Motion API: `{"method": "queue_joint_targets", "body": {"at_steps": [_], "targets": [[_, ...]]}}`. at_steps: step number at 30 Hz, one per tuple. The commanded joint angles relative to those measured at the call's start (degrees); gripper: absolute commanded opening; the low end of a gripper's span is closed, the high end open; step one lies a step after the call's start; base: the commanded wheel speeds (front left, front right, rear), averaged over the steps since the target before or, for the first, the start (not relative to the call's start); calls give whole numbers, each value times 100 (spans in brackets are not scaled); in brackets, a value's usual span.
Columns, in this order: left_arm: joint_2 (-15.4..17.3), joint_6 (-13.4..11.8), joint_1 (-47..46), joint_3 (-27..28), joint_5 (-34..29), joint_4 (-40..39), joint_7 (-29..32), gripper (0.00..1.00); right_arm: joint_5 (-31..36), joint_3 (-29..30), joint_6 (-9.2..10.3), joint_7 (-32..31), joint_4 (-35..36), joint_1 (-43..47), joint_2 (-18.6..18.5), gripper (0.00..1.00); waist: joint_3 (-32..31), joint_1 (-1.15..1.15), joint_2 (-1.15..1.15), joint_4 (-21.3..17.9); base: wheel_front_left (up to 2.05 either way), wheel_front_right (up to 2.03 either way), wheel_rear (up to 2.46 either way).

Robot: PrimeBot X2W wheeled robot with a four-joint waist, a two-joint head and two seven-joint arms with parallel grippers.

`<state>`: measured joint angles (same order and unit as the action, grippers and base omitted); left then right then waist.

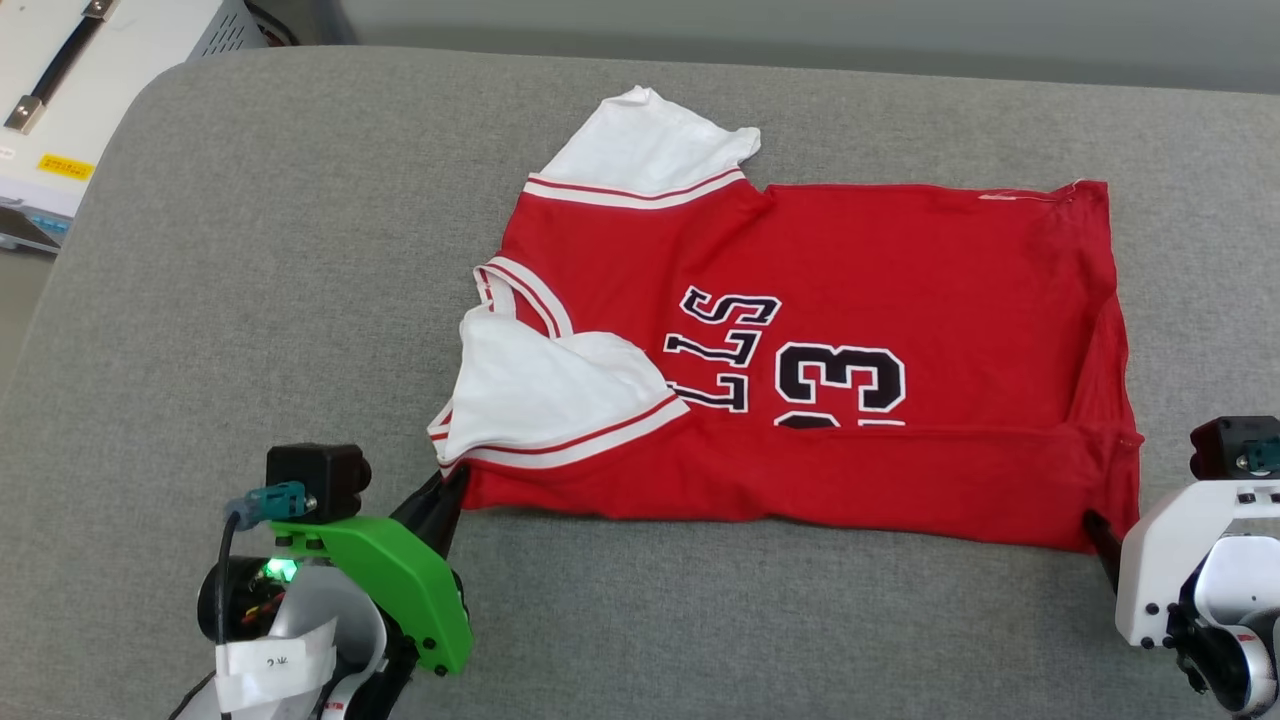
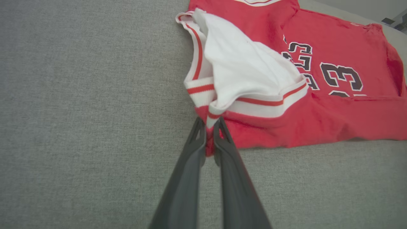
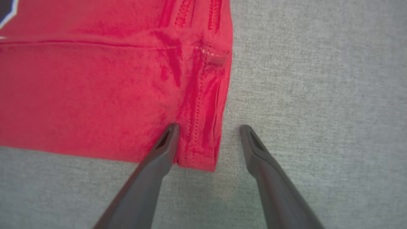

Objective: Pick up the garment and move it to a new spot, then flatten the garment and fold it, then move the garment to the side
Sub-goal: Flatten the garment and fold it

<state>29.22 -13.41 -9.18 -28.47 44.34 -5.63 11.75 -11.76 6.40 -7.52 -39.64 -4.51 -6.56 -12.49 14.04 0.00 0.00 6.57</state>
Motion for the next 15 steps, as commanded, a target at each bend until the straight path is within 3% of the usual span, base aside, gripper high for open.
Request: {"method": "queue_joint_targets", "body": {"at_steps": [1, 4, 6, 15], "targets": [[47, -21, 69, 2, -40, -66, 30, 0, -9, -15, 3, -69, -178, -46, 83, 100, 31, 0, 0, 29, 0, 0, 0], [99, -28, 95, -14, -48, -122, 76, 0, -41, -73, 3, -244, -362, 7, 137, 96, 46, 0, 0, 33, 0, 0, 0], [115, -24, 115, -24, -29, -120, 105, 0, -93, -99, 3, -334, -462, 29, 140, 0, 52, 0, 0, 23, 0, 0, 0], [177, 80, 218, -140, 81, 122, 276, 0, -165, -34, 3, -145, -554, 0, -40, 0, -160, 0, 0, -82, 0, 0, 0]]}}
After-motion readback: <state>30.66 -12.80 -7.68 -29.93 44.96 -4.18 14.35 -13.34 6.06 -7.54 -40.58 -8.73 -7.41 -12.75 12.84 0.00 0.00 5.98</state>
